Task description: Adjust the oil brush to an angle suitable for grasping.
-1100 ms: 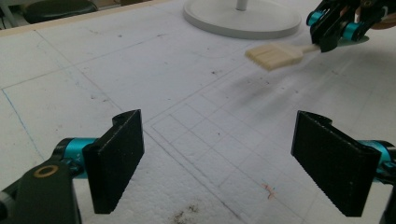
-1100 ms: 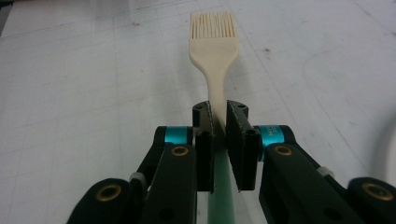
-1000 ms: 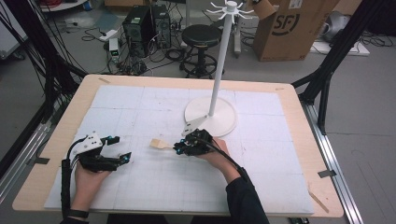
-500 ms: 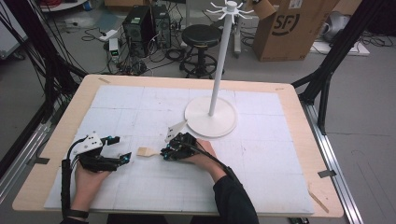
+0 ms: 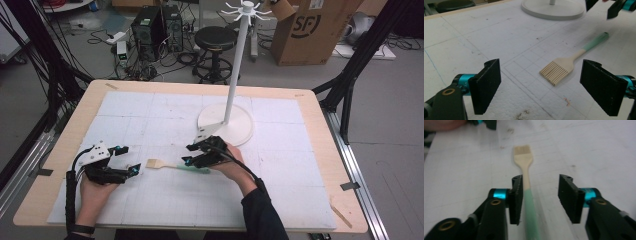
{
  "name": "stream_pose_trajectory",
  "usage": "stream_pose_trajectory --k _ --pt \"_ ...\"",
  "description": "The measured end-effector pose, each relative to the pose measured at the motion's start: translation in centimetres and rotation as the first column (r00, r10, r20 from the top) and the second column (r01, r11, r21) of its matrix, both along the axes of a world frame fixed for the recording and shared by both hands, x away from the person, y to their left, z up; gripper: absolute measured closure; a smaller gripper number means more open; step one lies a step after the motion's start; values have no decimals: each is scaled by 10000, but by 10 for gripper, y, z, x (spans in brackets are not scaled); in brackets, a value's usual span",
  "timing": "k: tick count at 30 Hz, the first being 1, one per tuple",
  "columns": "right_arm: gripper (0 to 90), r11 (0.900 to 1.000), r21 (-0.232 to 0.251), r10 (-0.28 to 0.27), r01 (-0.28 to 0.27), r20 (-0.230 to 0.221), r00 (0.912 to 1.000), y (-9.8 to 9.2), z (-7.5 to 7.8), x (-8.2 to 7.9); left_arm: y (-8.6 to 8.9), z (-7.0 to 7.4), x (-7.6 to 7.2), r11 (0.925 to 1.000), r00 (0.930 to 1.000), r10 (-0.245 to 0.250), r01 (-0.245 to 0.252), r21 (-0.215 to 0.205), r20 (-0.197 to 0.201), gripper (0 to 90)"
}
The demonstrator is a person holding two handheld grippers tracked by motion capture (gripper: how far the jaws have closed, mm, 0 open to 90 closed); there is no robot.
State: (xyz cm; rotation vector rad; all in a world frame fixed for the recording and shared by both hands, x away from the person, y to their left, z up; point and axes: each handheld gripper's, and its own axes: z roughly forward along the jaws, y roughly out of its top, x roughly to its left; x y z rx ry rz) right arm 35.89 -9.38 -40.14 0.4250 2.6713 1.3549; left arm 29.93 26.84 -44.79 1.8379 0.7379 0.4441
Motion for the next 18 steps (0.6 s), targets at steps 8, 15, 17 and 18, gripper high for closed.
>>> stream_pose_trajectory --k 8,15,17,18 --pt "340 9677 1444 -2096 2064 67 9778 -85 14 -18 0 0 0 10000 10000 13 -13 16 3 177" --pt "225 8724 2399 -4416 4258 135 8971 -162 1 -44 0 0 0 10000 10000 32 -32 13 15 176" --pt "194 8182 2758 -5287 5045 161 8486 -189 -5 -56 0 0 0 10000 10000 28 -28 22 23 174" --pt "177 8007 2823 -5545 5283 159 8320 -196 -8 -60 0 0 0 10000 10000 35 -35 23 28 174"
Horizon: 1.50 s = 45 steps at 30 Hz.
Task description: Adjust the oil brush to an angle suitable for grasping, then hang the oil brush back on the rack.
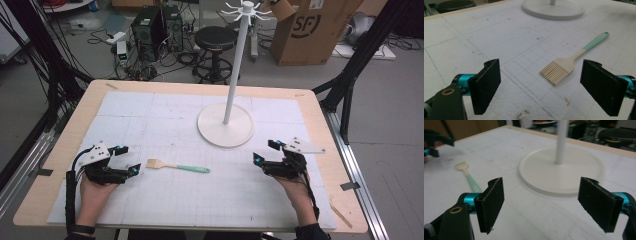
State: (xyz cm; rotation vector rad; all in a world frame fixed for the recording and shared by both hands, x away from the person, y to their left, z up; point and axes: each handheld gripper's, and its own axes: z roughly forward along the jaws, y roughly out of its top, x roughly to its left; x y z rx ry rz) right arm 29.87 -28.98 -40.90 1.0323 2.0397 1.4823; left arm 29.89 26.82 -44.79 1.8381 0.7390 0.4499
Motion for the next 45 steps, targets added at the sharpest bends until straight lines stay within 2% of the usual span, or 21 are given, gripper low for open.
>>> stream_pose_trajectory --k 1,2,3,4,9,22,25,28,32,35,38,45 --pt "177 10000 0 0 0 0 10000 0 0 0 0 0 0 10000 10000 -25 25 1 10 174" --pt "164 9990 11 -452 452 75 9989 -12 -5 -7 0 0 0 10000 10000 -42 42 -4 9 173" --pt "162 9982 45 -603 602 54 9982 -16 -7 -9 0 0 0 10000 10000 -6 6 -10 3 172" --pt "162 9982 45 -603 602 54 9982 -16 -7 -9 0 0 0 10000 10000 -39 39 2 22 172" --pt "154 9917 85 -1286 1286 42 9917 -34 -12 -16 0 0 0 10000 10000 -30 30 20 39 171" --pt "152 9851 264 -1701 1702 -58 9854 -50 -15 -23 3 1 1 9996 9999 51 -53 -289 -89 170" --pt "152 9841 257 -1756 1756 -30 9845 -53 -15 -24 7 3 2 9977 9997 107 -121 -671 -202 169" --pt "152 9821 363 -1849 1848 10 9828 -59 -16 -24 9 10 -1 9951 10000 88 -92 -988 -37 158" --pt "152 9826 409 -1816 1813 39 9834 -58 -15 -25 4 21 -2 9947 9994 -358 356 -969 -2 154" --pt "152 9835 391 -1768 1765 27 9843 -57 -14 -25 -4 27 -2 9910 9972 -745 750 -1113 89 154" --pt "152 9841 346 -1742 1740 37 9847 -55 -14 -25 -14 30 0 9880 9938 -1108 1114 -1067 114 150" --pt "152 9838 344 -1762 1760 23 9843 -57 -15 -25 -39 35 7 9805 9812 -1928 1929 -368 69 135"
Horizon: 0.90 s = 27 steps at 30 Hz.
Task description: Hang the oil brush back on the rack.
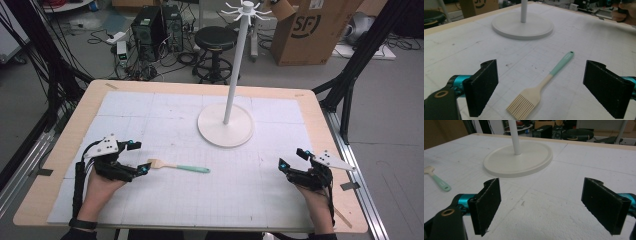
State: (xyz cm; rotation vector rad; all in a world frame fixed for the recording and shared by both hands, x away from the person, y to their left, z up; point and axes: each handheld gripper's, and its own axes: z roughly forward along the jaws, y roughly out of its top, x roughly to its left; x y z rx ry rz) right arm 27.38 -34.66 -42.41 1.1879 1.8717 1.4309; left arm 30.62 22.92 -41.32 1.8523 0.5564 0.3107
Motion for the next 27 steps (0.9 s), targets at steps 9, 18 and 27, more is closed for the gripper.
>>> stream_pose_trajectory --k 9,18,27 --pt "152 10000 -39 -14 14 -10 10000 -2 -1 0 -28 -4 14 9972 9985 -535 541 507 -125 131" --pt "153 10000 36 -39 39 -12 10000 -5 -2 -1 -48 -18 23 9925 9966 -563 625 1048 -608 185" --pt "153 10000 21 -25 25 -17 10000 -7 -3 -3 -58 -27 26 9751 9924 -928 1069 1942 -804 370"
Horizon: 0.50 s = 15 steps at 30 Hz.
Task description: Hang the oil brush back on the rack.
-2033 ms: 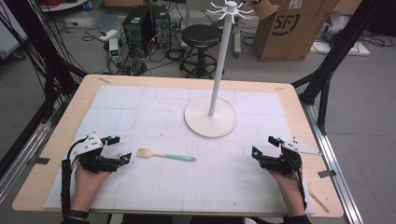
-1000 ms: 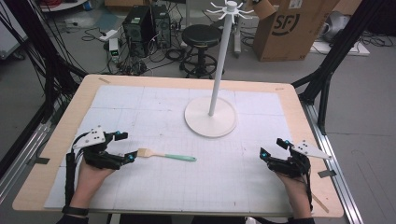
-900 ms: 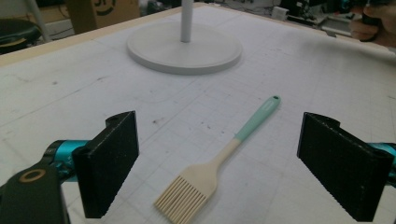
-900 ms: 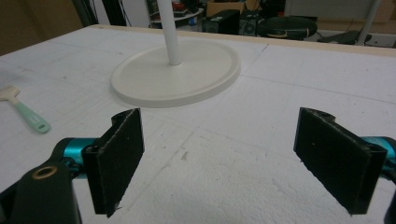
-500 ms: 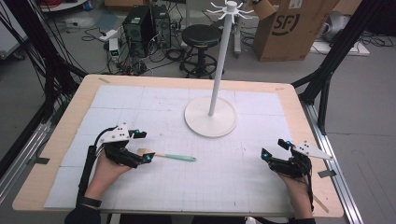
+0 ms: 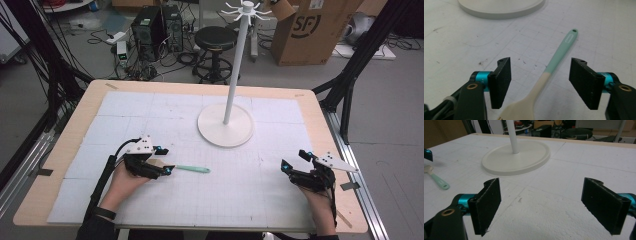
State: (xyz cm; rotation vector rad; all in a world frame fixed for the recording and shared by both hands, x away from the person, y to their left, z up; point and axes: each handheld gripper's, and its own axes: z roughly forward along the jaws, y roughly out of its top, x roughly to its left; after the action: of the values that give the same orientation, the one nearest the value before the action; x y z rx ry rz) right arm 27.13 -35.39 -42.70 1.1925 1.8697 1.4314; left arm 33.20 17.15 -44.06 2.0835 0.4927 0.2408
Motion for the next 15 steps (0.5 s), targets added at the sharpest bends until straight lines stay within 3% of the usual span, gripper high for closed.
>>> stream_pose_trajectory --k 5,9,15 --pt "153 10000 38 -14 14 19 10000 0 0 -1 -3 -5 2 9992 10000 -9 7 405 35 477" --pt "153 10000 59 -13 12 15 10000 -2 0 -2 -4 -7 3 9989 10000 27 -28 475 10 535" --pt "153 9999 106 -51 51 1 10000 -3 0 -1 -6 -8 2 9974 9995 -301 293 660 99 608"
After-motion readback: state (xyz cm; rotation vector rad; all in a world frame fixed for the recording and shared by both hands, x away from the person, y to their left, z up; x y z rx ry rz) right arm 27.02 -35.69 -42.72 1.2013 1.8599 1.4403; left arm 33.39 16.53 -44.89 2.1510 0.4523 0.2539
